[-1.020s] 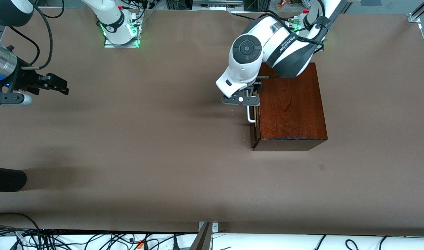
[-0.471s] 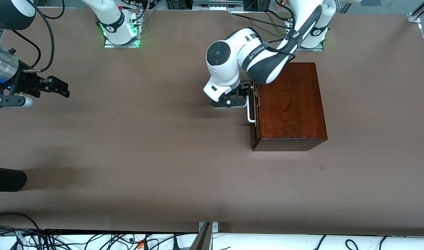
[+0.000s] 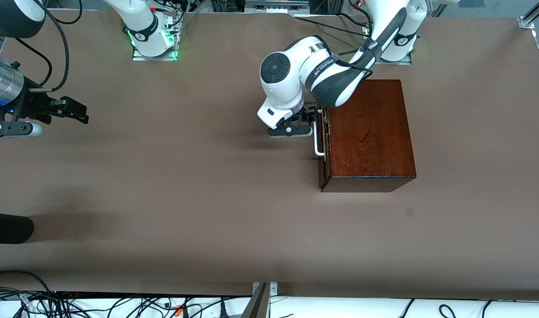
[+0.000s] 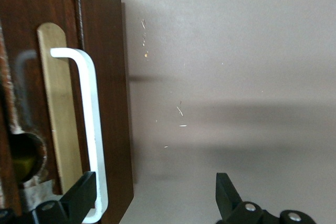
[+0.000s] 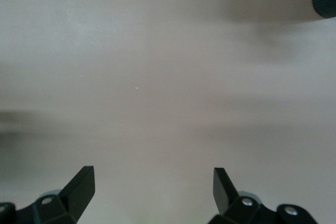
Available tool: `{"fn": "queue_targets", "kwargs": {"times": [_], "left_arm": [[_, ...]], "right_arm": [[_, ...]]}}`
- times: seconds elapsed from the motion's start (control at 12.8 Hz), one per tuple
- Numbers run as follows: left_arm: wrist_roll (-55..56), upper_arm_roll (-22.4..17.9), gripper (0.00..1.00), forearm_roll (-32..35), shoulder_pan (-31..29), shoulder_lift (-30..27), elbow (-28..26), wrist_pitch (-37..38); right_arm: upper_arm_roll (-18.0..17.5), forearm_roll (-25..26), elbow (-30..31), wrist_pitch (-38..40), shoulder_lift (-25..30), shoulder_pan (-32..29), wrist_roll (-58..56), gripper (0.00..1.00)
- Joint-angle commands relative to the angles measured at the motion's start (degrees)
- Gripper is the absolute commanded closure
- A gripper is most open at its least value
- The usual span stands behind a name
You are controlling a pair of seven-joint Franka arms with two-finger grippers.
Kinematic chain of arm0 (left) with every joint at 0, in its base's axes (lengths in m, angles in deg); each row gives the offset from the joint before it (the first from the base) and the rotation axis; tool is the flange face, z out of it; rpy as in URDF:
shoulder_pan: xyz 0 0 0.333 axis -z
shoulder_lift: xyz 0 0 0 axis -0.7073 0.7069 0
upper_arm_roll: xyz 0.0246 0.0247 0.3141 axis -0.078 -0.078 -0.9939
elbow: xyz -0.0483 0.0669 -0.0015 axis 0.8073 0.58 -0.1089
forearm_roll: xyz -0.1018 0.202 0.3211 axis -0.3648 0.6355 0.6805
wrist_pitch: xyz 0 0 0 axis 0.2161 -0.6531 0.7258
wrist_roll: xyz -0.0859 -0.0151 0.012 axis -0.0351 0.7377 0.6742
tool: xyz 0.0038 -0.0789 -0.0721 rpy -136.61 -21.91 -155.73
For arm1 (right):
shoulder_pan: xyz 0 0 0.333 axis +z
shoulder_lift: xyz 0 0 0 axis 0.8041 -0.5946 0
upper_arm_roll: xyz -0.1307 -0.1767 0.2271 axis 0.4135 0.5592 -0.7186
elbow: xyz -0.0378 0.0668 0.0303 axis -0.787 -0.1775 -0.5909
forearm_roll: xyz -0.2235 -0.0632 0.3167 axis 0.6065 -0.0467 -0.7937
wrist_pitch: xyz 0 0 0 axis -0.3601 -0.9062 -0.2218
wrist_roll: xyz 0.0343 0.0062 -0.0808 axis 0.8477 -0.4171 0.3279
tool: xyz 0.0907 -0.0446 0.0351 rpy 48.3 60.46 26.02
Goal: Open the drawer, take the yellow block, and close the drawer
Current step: 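Pull the drawer open by the handle with the left gripper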
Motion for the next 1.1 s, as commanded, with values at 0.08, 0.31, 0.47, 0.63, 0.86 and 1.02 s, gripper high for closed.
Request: {"fn": "queue_targets", "kwargs": {"times": [0.08, 0.31, 0.47, 0.63, 0.86, 1.02], "left_arm": [[1.12, -0.37, 0.00, 4.55, 0.77, 1.12, 0.16, 0.22], [1.21, -0.54, 0.00, 4.64, 0.15, 1.56, -0.02, 0.31], [1.38, -0.80, 0.00, 4.64, 0.06, 1.92, -0.02, 0.40], [1.65, -0.81, 0.00, 4.73, 0.06, 1.92, -0.63, 0.75], [2.26, -1.60, 0.00, 5.78, 0.06, 2.00, -0.72, 0.66], [3.75, -1.60, 0.00, 5.78, 0.24, 2.88, -0.63, 0.31]], "right_arm": [[-0.26, 0.26, -0.72, 1.18, 0.13, -0.14, -0.32, 0.00], [-0.34, 0.26, -0.72, 1.18, 0.13, 0.03, -0.06, 0.00], [-0.43, 0.26, -0.72, 1.09, 0.13, 0.03, -0.06, 0.00], [-0.43, 0.26, -0.72, 1.09, 0.13, 0.03, -0.06, 0.00], [-0.43, 0.26, -0.72, 1.09, 0.13, 0.03, -0.06, 0.00], [-0.43, 0.26, -0.72, 1.09, 0.13, 0.03, -0.06, 0.00]]}}
